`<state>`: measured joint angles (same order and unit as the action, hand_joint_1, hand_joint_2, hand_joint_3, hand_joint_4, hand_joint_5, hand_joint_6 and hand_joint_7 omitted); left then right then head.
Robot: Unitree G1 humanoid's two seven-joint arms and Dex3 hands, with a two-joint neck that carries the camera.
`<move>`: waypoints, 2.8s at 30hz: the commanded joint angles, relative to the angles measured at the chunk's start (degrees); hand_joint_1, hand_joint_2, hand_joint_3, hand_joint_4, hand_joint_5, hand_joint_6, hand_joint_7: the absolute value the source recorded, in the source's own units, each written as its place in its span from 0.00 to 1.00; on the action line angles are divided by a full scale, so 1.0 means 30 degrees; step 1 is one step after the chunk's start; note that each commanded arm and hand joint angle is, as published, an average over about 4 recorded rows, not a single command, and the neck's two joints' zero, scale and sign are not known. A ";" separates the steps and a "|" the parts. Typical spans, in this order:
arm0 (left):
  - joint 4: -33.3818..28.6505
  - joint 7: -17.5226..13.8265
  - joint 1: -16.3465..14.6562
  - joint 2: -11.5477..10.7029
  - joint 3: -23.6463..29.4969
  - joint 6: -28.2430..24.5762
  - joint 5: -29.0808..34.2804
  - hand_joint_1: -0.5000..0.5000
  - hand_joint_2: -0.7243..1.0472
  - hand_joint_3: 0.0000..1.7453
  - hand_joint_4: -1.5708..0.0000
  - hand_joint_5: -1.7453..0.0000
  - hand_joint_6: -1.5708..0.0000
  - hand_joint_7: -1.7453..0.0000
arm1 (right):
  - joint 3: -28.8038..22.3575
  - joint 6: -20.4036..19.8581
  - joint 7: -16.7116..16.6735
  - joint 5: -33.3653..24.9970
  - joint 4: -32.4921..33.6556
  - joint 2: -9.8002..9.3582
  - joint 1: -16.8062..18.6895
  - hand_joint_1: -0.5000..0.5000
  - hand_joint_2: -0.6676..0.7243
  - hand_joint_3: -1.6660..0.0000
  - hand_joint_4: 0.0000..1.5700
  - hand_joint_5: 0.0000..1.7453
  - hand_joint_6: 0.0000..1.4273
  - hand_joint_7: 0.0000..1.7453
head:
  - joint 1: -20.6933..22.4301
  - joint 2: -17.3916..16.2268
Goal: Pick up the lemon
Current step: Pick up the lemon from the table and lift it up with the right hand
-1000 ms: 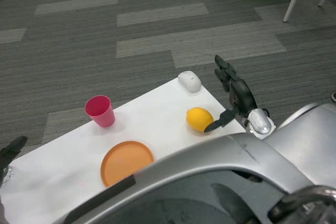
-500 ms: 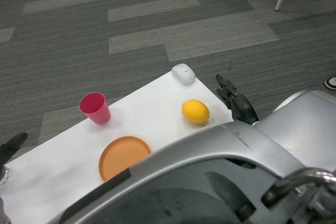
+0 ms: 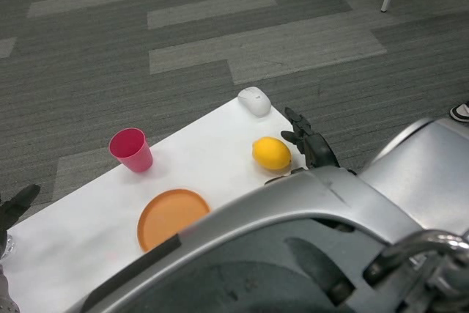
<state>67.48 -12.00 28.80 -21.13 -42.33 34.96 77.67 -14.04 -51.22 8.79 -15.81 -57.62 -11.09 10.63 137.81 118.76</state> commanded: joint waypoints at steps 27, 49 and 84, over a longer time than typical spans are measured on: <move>-0.0278 -0.0022 -0.0027 -0.0281 0.0342 -0.0080 -0.0021 1.00 1.00 0.05 1.00 1.00 1.00 1.00 | -0.0631 -0.0703 -0.0439 0.0054 -0.6039 -0.0609 -0.3330 0.54 0.69 0.98 0.00 0.33 0.00 0.00 | 0.0053 -0.0209; -0.0314 -0.0044 -0.0144 -0.0311 0.0400 -0.0080 -0.0021 1.00 1.00 0.05 1.00 1.00 1.00 1.00 | 0.0431 -0.0542 -0.3383 0.4163 -0.8053 -0.0741 -0.5279 0.50 0.39 0.95 0.00 0.56 0.00 0.00 | 0.0046 -0.0265; -0.0637 -0.0044 -0.0356 -0.0428 0.0869 0.0096 -0.0080 1.00 1.00 0.05 1.00 1.00 1.00 1.00 | 0.0343 -0.0520 -0.6693 0.5606 -0.8053 -0.1225 -0.4832 0.33 0.08 0.25 0.00 0.72 0.00 0.12 | 0.0031 -0.0294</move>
<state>65.71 -12.04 28.01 -21.34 -40.30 34.89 77.54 -12.80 -53.22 -11.58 0.98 -81.39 -13.70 -3.65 137.89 117.87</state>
